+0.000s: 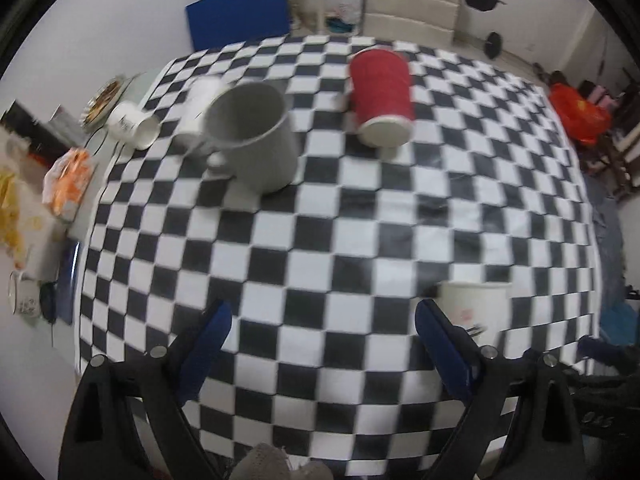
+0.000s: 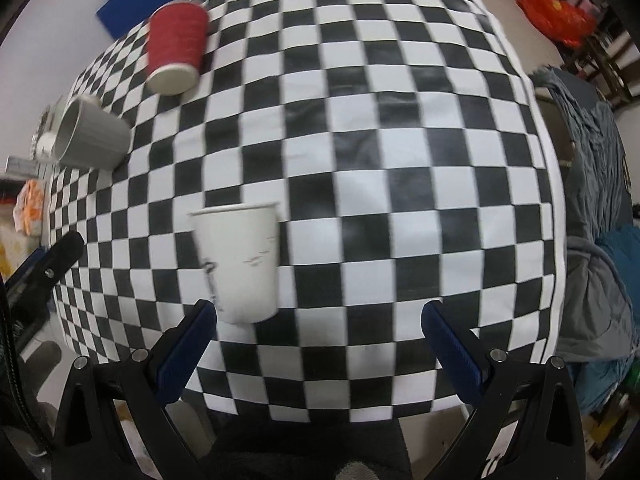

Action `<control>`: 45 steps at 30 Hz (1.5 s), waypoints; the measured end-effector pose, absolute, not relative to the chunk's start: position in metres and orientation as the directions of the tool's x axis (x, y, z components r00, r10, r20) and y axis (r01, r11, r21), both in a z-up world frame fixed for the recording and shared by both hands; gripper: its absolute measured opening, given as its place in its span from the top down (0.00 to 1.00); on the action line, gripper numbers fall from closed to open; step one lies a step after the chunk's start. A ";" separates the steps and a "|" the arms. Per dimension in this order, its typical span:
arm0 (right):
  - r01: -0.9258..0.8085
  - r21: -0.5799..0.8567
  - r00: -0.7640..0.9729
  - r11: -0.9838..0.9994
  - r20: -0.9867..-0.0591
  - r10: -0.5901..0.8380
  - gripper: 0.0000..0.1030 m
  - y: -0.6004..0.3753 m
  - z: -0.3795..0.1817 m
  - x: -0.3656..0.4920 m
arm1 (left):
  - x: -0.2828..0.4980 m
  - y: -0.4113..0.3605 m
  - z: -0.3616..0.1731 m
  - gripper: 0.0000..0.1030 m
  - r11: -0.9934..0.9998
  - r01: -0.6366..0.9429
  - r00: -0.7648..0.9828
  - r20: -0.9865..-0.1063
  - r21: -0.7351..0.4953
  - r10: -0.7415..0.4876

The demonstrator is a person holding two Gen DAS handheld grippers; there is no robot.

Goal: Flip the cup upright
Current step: 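Close the right tool on the paper cup while the left tool releases it, then lower the paper cup rim-up onto the tablecloth with the right tool and open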

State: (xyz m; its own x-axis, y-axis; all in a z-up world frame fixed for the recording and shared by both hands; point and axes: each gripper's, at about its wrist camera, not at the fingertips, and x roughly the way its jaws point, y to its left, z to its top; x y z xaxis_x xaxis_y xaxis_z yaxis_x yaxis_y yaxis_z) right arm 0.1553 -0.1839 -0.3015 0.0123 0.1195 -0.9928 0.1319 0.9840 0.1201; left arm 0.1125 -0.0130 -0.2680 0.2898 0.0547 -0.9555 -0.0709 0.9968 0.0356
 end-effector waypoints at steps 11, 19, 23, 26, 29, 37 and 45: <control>0.063 0.113 -0.029 0.992 -0.993 0.115 0.00 -0.152 -0.324 0.171 | 0.101 0.009 -0.325 0.09 0.990 -0.096 0.204 -0.971 0.106 0.124; 0.091 0.175 -0.076 0.980 -0.980 0.182 0.00 -0.161 -0.340 0.196 | 0.110 0.009 -0.351 0.09 0.990 -0.085 0.145 -0.981 0.114 0.125; 0.091 0.179 -0.095 0.980 -0.978 0.188 0.02 -0.164 -0.350 0.211 | 0.117 0.003 -0.356 0.09 0.991 -0.070 0.135 -0.984 0.110 0.119; 0.091 0.188 -0.117 0.978 -0.973 0.198 0.09 -0.167 -0.357 0.220 | 0.121 -0.004 -0.358 0.09 0.992 -0.055 0.130 -0.985 0.110 0.117; 0.090 0.194 -0.137 0.977 -0.969 0.205 0.33 -0.170 -0.364 0.225 | 0.130 -0.005 -0.361 0.09 0.993 -0.046 0.127 -0.986 0.106 0.111; 0.130 0.208 0.123 0.970 -0.974 0.192 0.36 -0.190 -0.325 0.240 | 0.148 -0.006 -0.356 0.09 0.995 -0.068 0.126 -0.988 0.079 0.087; 0.104 0.139 0.521 0.985 -0.851 0.065 0.36 -0.190 -0.316 0.227 | 0.175 -0.006 -0.365 0.09 0.992 -0.108 0.123 -0.989 0.065 0.078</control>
